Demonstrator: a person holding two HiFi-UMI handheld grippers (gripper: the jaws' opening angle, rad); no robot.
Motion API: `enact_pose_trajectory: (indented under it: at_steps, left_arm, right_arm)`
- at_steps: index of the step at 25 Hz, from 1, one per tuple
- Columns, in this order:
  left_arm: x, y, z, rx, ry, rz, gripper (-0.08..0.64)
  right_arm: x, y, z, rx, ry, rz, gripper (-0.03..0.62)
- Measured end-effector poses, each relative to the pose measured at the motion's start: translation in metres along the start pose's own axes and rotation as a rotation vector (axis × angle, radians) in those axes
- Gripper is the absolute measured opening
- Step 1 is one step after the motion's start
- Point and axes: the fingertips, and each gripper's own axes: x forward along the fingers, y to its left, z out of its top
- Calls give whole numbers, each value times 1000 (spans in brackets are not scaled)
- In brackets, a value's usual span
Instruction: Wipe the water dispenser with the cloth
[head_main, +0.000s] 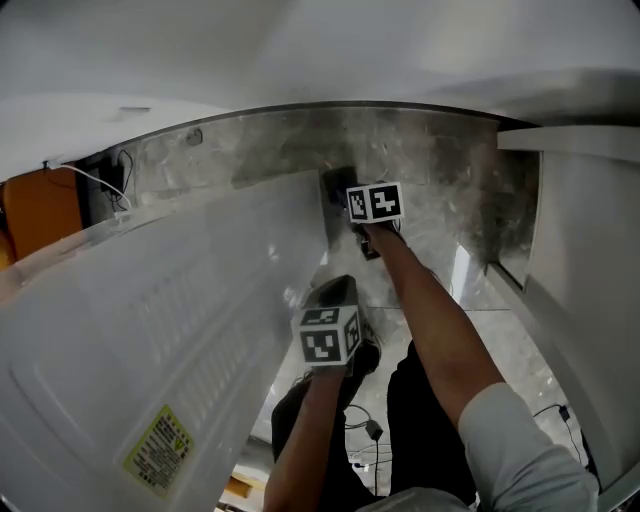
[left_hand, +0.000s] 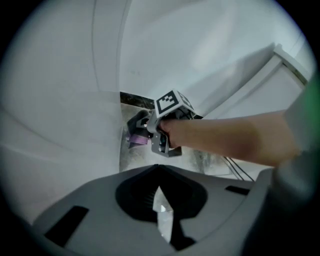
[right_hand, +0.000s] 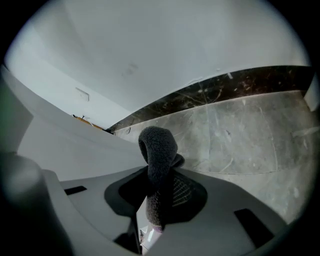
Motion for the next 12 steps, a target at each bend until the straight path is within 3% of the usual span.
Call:
enact_pose_trajectory:
  at_steps: [6, 12]
  left_arm:
    - [14, 7, 3, -68, -17, -13, 18]
    - [-3, 19, 6, -108, -64, 60, 18]
  right_arm:
    - [39, 9, 5, -84, 6, 63, 83]
    - [34, 58, 11, -180, 10, 198, 83]
